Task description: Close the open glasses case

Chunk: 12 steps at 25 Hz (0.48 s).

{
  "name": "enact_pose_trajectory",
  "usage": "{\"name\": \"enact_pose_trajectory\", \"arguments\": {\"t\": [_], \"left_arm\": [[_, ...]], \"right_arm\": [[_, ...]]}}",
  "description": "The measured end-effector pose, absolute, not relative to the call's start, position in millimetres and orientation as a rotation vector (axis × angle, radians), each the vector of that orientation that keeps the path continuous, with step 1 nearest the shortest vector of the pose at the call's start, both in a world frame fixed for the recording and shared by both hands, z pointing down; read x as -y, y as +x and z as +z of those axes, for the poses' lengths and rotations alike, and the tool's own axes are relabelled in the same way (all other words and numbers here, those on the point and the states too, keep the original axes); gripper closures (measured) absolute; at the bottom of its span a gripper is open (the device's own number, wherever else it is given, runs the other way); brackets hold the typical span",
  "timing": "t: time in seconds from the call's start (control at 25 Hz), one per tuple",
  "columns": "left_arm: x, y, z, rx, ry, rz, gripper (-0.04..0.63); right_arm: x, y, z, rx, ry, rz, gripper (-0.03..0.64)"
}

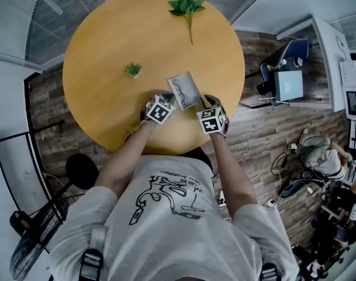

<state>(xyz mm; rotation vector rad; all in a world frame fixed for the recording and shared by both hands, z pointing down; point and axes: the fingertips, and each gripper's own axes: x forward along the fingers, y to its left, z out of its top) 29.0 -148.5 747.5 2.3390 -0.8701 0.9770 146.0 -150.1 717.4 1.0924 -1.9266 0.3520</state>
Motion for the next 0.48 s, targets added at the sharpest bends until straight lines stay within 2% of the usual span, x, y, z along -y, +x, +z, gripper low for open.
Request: {"name": "enact_pose_trajectory", "arguments": {"t": [0.48], "left_arm": [[149.6, 20.8, 705.1, 0.942, 2.379, 0.84, 0.575]], "right_arm": [[151.0, 138.4, 683.2, 2.003, 1.15, 0.352, 0.546]]}}
